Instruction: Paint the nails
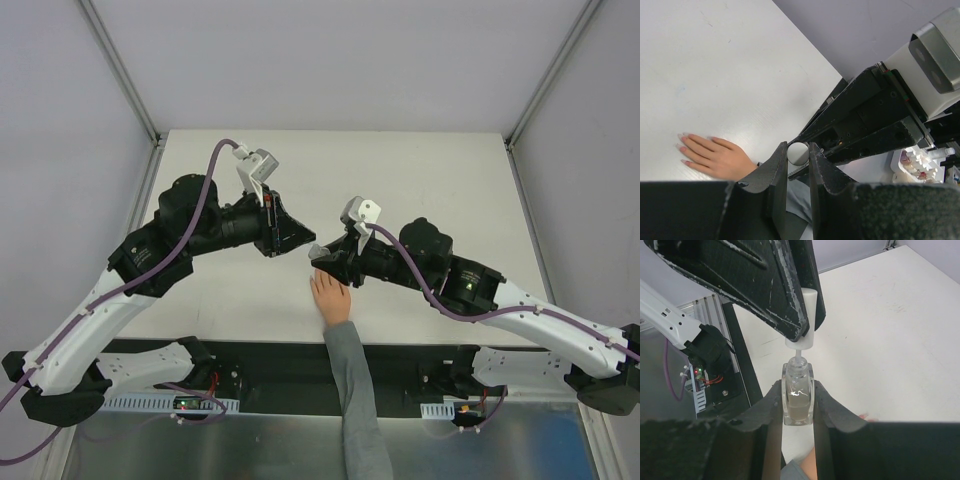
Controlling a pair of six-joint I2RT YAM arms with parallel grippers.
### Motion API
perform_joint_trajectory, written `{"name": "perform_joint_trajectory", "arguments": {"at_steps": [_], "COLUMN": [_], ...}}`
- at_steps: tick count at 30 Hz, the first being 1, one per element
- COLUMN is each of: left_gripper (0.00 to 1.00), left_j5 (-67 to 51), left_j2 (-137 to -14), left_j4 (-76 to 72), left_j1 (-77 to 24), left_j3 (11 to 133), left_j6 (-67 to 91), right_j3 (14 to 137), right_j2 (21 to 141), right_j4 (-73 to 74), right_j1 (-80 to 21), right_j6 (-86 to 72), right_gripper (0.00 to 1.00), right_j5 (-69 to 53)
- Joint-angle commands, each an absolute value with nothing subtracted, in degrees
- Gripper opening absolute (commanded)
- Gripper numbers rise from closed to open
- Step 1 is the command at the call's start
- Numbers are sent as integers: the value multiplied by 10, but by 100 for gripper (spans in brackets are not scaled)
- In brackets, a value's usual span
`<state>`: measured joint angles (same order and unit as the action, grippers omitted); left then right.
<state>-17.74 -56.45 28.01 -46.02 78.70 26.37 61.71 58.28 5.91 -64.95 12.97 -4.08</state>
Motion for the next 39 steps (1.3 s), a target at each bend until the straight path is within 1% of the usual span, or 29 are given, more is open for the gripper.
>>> {"name": "perform_joint_trajectory", "arguments": {"at_steps": [1,39], "left_gripper": [0,0], "left_j5": [-167,-157], "left_j2": [-558,-546], "left_j4": [280,280], "left_j1": [-455,-454], "left_j3": [805,811], "left_j6": [255,253], "right_j3": [627,624], "right_j2": [582,594], "right_j4": [25,20], "right_j1": [-648,-645], "right_j6": [130,125], "right_gripper": [0,0], "right_j5": [-56,-62]}}
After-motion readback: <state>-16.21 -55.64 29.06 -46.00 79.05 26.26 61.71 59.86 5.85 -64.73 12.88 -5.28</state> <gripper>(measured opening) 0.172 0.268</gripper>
